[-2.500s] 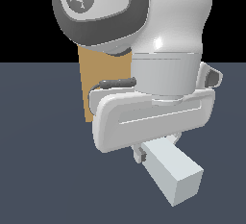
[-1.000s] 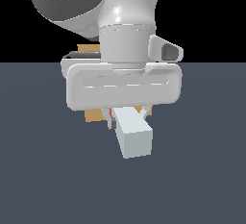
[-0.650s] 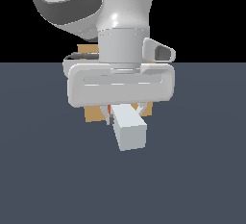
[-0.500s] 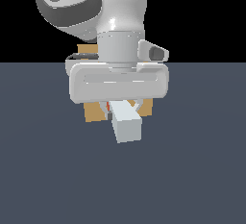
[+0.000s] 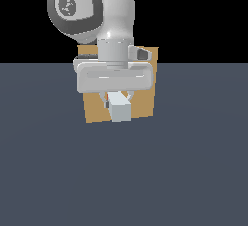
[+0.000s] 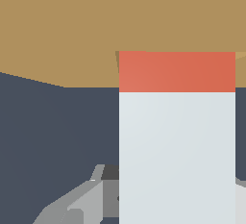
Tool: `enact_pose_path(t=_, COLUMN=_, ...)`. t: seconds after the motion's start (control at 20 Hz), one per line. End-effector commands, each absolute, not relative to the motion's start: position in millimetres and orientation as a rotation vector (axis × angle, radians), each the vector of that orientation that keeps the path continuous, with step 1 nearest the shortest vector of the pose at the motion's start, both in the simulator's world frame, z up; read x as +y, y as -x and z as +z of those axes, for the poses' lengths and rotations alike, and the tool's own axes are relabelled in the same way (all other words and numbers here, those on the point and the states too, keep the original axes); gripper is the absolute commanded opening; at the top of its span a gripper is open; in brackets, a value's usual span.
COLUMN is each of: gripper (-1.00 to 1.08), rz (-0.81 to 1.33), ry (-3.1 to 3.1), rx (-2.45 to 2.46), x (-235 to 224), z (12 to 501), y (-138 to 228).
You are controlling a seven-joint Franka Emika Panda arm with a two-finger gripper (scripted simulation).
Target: Insert the peg into the horizontal hole in a box.
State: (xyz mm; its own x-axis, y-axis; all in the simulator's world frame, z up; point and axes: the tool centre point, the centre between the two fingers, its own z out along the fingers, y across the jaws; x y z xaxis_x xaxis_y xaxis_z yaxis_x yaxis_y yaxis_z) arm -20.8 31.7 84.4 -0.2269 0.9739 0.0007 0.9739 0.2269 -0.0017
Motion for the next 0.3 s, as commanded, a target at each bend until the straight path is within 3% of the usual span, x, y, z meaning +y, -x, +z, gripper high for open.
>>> enact_pose_path(t=0.0, gripper=-1.00, rz=-0.003, ry=1.958, rx=-2.460, x=41.0, z=86.6, y=21.4)
enact_pose_path(t=0.25, gripper=-1.00, rz=-0.003, ry=1.958, rx=-2.460, x=45.6, z=86.9, y=21.1)
